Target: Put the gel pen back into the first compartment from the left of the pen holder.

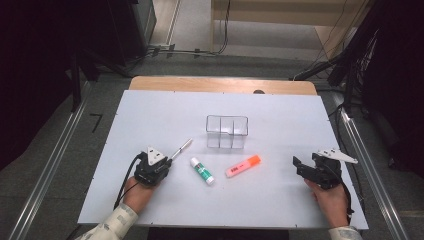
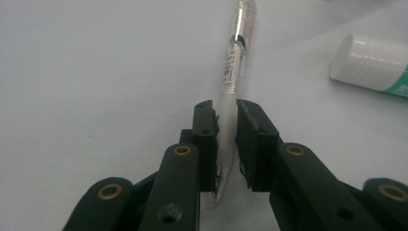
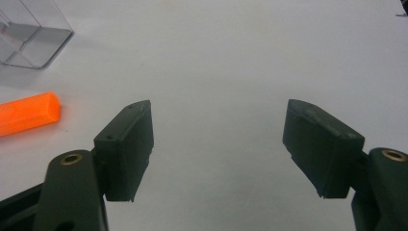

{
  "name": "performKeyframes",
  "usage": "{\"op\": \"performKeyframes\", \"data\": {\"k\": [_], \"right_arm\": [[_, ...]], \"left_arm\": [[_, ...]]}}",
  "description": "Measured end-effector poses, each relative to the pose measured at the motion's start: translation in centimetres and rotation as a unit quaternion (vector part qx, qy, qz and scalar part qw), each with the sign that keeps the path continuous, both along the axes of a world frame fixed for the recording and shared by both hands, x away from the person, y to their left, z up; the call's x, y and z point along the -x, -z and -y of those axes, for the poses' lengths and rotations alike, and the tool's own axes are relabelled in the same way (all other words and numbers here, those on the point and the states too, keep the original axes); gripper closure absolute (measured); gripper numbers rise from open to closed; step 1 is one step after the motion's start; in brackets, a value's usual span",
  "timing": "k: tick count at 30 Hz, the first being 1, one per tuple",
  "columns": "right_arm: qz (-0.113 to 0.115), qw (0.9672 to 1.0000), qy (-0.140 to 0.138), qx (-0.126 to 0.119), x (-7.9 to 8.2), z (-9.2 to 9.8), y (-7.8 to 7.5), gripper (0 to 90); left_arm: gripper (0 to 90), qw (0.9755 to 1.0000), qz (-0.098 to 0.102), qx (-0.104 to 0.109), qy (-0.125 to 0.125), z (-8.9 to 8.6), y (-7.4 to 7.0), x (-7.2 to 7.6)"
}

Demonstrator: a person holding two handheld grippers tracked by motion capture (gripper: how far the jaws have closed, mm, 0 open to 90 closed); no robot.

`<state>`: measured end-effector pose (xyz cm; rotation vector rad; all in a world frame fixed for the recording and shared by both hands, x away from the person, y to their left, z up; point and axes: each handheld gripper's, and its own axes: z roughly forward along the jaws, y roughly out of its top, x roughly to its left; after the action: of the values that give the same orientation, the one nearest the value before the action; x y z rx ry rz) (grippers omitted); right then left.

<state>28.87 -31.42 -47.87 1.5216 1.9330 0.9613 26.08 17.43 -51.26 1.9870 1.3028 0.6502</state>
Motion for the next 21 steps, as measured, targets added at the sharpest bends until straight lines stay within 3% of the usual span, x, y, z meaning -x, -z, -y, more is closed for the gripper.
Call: {"op": "performKeyframes", "data": {"k": [21], "right_arm": [[0.0,1.0,0.0,0.0,0.01,0.01,0.0,25.1]], "left_arm": [[80.5,0.9999,-0.003,0.013,-0.008,-0.5,-0.38,0.06]]}}
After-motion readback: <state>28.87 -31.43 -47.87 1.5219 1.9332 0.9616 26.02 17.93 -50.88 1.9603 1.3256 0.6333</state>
